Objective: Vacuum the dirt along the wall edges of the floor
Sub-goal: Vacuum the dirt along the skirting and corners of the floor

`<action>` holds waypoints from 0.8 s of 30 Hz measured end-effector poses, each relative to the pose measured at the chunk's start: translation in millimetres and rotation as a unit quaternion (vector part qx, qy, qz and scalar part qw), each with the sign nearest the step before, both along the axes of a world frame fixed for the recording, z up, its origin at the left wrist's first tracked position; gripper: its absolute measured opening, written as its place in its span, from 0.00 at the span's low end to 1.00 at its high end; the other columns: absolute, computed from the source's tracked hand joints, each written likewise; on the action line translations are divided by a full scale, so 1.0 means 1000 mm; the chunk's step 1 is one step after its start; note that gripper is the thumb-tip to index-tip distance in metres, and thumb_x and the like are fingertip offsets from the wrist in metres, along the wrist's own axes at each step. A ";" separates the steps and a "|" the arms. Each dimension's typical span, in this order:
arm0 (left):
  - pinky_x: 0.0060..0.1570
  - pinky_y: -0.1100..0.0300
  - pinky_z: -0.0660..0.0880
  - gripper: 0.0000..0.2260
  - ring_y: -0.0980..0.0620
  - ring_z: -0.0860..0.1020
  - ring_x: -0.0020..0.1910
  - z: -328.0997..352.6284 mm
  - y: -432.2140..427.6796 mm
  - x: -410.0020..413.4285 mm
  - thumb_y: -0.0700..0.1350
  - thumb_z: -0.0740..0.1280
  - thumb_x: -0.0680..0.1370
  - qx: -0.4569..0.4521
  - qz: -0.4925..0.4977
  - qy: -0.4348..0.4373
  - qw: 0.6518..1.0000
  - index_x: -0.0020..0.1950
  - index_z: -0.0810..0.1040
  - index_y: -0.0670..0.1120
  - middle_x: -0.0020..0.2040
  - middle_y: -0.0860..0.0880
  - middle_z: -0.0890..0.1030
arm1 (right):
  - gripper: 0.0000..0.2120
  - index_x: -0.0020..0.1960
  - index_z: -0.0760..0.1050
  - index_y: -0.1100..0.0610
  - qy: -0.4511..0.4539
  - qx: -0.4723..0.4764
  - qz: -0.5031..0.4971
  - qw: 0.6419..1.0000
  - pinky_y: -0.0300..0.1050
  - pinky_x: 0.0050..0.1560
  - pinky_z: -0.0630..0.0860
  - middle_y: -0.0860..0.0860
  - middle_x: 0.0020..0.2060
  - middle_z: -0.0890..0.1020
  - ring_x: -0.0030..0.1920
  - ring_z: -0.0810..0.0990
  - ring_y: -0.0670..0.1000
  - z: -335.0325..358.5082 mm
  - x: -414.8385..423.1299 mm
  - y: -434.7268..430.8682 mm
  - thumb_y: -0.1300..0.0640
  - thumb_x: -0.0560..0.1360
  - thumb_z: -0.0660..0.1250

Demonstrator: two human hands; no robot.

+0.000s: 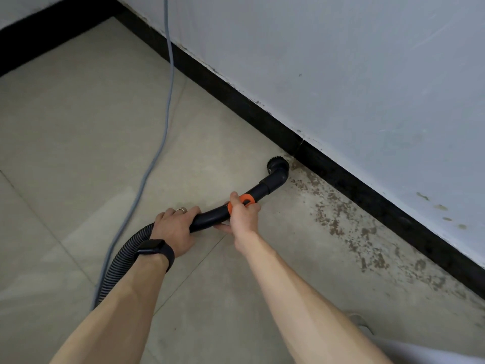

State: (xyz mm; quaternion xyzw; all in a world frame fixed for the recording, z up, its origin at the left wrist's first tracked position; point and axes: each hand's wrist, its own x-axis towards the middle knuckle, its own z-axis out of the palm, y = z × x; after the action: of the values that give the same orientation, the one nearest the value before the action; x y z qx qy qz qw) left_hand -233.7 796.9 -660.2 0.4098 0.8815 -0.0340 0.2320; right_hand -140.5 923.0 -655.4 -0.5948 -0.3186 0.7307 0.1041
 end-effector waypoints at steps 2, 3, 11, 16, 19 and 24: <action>0.53 0.53 0.65 0.19 0.45 0.72 0.54 -0.001 0.007 0.002 0.41 0.63 0.71 0.003 -0.002 0.001 1.000 0.61 0.68 0.53 0.52 0.50 0.76 | 0.16 0.61 0.62 0.57 0.000 0.003 0.004 1.000 0.54 0.38 0.86 0.57 0.55 0.76 0.53 0.81 0.55 0.000 0.001 0.007 0.51 0.82 0.66; 0.53 0.53 0.65 0.19 0.45 0.72 0.53 -0.002 0.011 0.003 0.41 0.63 0.71 0.004 -0.002 0.000 1.000 0.61 0.68 0.53 0.52 0.50 0.76 | 0.16 0.61 0.62 0.57 0.003 0.005 0.003 1.000 0.55 0.39 0.86 0.56 0.55 0.76 0.52 0.81 0.55 0.001 0.002 0.012 0.52 0.83 0.66; 0.55 0.51 0.65 0.18 0.45 0.72 0.54 -0.007 0.037 0.005 0.42 0.63 0.72 0.013 0.004 -0.007 1.000 0.61 0.67 0.53 0.52 0.50 0.76 | 0.15 0.61 0.62 0.56 -0.002 0.022 0.006 1.000 0.55 0.39 0.86 0.58 0.59 0.77 0.51 0.81 0.53 -0.001 0.003 0.038 0.52 0.83 0.66; 0.54 0.51 0.65 0.17 0.45 0.72 0.53 -0.010 0.039 0.002 0.43 0.64 0.72 0.018 0.009 -0.009 1.000 0.60 0.68 0.53 0.51 0.51 0.76 | 0.16 0.62 0.60 0.55 -0.004 0.029 0.013 0.999 0.52 0.38 0.86 0.59 0.59 0.78 0.51 0.81 0.53 -0.006 0.000 0.039 0.51 0.83 0.65; 0.54 0.51 0.66 0.17 0.45 0.73 0.52 -0.011 0.038 -0.001 0.43 0.64 0.72 0.023 0.014 -0.007 1.000 0.59 0.68 0.54 0.50 0.51 0.76 | 0.16 0.62 0.60 0.55 0.002 0.026 0.018 1.000 0.53 0.39 0.86 0.57 0.55 0.77 0.48 0.80 0.52 -0.006 -0.006 0.041 0.52 0.83 0.65; 0.54 0.50 0.66 0.16 0.44 0.73 0.52 -0.012 0.037 -0.011 0.43 0.64 0.72 0.028 0.035 -0.007 0.999 0.59 0.69 0.53 0.47 0.51 0.74 | 0.17 0.63 0.60 0.56 0.009 0.015 0.034 0.999 0.56 0.39 0.86 0.56 0.52 0.77 0.47 0.81 0.52 -0.005 -0.021 0.045 0.53 0.83 0.66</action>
State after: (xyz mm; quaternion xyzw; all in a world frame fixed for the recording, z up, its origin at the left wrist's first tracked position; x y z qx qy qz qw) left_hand -245.0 834.1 -672.2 0.3849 0.8944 0.0016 0.2277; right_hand -161.8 968.2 -660.1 -0.5756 -0.3486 0.7341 0.0904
